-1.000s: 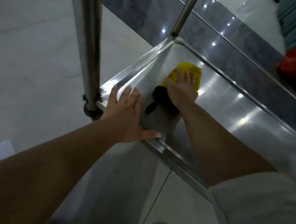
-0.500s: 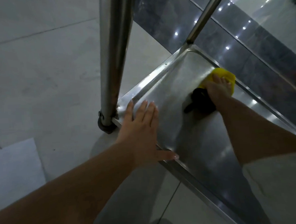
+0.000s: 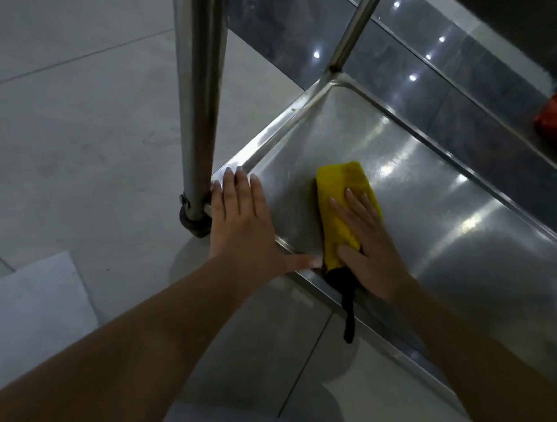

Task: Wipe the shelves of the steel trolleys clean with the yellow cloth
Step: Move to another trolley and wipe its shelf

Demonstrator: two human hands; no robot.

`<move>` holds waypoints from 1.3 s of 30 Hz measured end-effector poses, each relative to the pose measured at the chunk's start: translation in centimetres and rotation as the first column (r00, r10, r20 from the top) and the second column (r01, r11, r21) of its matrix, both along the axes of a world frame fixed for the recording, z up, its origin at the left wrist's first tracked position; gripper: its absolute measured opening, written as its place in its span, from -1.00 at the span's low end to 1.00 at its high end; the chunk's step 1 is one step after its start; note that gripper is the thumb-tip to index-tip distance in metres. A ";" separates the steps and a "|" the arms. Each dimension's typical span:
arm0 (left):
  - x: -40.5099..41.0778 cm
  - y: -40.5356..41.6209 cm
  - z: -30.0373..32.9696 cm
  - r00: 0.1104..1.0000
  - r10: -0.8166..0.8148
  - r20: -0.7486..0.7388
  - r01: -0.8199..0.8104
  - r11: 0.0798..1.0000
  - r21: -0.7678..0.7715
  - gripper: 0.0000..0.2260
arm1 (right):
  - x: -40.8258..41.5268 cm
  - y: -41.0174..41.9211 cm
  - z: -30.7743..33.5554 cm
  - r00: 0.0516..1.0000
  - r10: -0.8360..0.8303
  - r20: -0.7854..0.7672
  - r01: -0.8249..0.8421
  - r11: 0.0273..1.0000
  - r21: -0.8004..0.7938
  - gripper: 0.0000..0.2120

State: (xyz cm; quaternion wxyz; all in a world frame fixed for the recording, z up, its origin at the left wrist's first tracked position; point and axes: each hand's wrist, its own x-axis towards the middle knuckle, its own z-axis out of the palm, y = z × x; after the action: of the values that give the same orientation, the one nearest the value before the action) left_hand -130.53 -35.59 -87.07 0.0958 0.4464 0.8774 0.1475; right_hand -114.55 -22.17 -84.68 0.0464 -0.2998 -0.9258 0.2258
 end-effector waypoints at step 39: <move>-3.7 0.8 -2.4 0.983 -0.159 -0.094 0.165 0.985 0.053 0.36 | -0.3 -0.7 -0.3 0.999 -0.053 -0.004 0.053 0.998 -0.016 -0.31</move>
State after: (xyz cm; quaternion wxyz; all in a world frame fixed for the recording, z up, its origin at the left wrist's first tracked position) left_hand -134.20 -34.79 -89.51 0.0548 0.5252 0.8367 0.1456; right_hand -114.84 -22.90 -84.96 0.0520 -0.3240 -0.9156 0.2324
